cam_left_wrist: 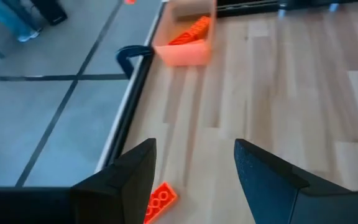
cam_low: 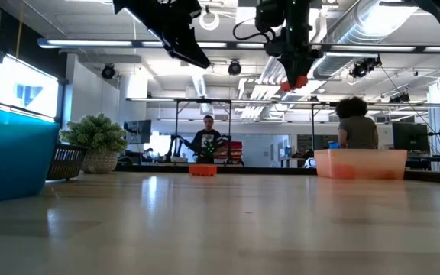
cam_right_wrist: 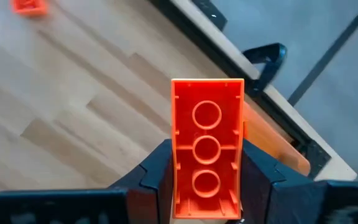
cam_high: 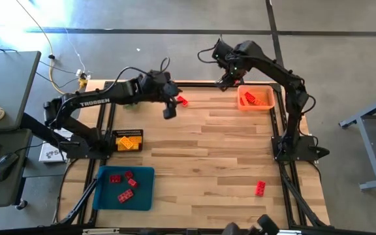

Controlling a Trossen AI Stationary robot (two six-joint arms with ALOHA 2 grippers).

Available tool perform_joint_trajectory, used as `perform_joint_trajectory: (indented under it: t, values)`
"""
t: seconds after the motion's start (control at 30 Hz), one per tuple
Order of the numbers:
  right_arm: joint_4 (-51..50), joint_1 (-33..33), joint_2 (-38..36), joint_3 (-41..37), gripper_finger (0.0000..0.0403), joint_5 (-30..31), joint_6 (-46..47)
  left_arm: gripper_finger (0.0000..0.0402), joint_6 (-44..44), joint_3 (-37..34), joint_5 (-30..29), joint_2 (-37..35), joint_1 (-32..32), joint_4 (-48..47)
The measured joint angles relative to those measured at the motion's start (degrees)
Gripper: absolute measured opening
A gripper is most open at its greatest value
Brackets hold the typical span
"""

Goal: Sort & place blocks by color
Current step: Put the orange game piece into the orange bin

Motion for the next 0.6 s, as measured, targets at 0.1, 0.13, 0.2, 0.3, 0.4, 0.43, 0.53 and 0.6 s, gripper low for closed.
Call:
perform_joint_trajectory:
  t: [0.1,0.13,0.2,0.3,0.4,0.43,0.53,0.6]
  values:
    - [0.00,-2.18,0.00,0.00,0.0110,0.30,0.53,0.0203,-0.14,0.00,0.77,0.00,2.06,0.31]
    - [0.00,-2.80,0.00,0.00,0.0112,0.32,0.72,0.0203,-0.36,0.00,1.34,0.00,2.69,0.45]
    - [0.00,-3.71,0.00,0.00,0.0113,0.39,0.19,0.0203,-0.42,0.04,3.02,0.39,3.77,0.98]
    - [0.00,-4.47,0.00,0.00,0.0112,0.54,-0.17,0.0203,-0.42,0.04,5.34,1.95,4.93,2.43]
    - [0.00,-5.12,0.00,0.00,0.0112,0.96,-0.46,0.0203,-0.42,0.04,5.61,4.07,5.94,5.10]
    - [0.00,-5.34,0.00,0.00,0.0112,0.93,-0.75,0.0203,-0.39,0.04,5.57,4.91,6.30,5.76]
    - [0.00,-6.24,0.00,-0.02,0.0112,0.95,-0.86,0.0203,0.63,0.04,5.49,7.36,7.45,8.09]
    - [0.00,-6.91,0.00,-0.02,0.0112,0.94,-1.35,0.0203,1.05,0.04,5.39,8.68,8.16,9.57]
